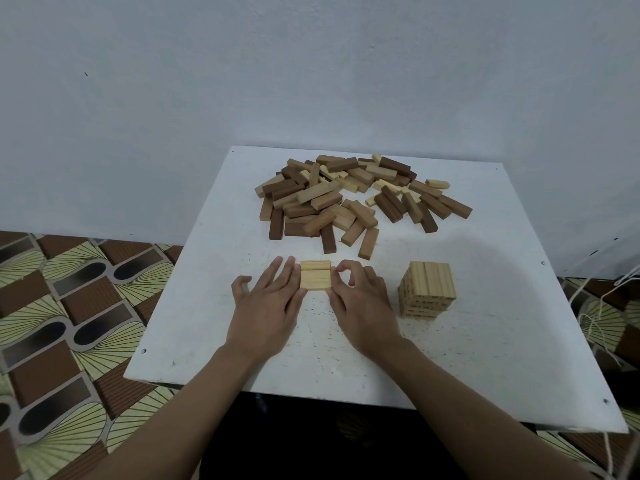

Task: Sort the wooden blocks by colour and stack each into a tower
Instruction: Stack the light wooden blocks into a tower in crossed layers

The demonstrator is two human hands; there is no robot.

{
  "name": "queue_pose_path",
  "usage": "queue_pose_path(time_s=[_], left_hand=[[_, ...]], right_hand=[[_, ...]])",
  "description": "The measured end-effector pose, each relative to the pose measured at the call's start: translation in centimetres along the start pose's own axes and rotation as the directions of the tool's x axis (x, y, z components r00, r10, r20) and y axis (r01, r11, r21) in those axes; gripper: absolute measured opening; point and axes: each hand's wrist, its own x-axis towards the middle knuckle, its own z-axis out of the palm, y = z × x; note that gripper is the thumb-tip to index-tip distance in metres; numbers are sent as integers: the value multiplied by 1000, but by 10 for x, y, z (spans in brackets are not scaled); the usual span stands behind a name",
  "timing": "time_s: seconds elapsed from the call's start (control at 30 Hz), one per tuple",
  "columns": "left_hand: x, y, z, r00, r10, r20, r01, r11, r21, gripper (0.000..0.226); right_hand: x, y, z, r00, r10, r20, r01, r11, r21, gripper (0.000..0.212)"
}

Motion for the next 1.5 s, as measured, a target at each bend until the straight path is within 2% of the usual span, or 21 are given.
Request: queue_pose_path(time_s=[0.23,0.33,0.43,0.57,0.73,0.93,1.3,1.5], left_hand=[[0,-3,0,1000,28,4,-28,1000,-11,56],[1,-6,-2,999,31,20,-30,999,-42,58],[4,-11,-6,999,18,44,-11,989,-147,64],[22,-17,-24,996,32,87,1,935,-353,82],[40,-20,-32,982,132,135,-49,871,-489,72],[43,-15,-28,989,105,101,-45,880,-473,64],[38,-26,-16,996,74,52,-36,856,-516,67],[36,-27,-13,995,100,-7,-90,865,-494,68]], right_hand=[[0,-1,-4,999,26,30,-28,997,68,42],[3,-2,-7,991,99,89,-114,979,171,52],[5,-2,-9,979,173,110,-196,946,257,60],[5,-1,-10,977,176,119,-204,936,287,61],[4,-1,-9,977,185,111,-209,938,276,58],[4,0,-10,979,180,95,-200,935,293,52],[2,-2,-12,985,147,92,-166,954,250,49],[2,-1,-10,983,160,93,-178,956,233,52]])
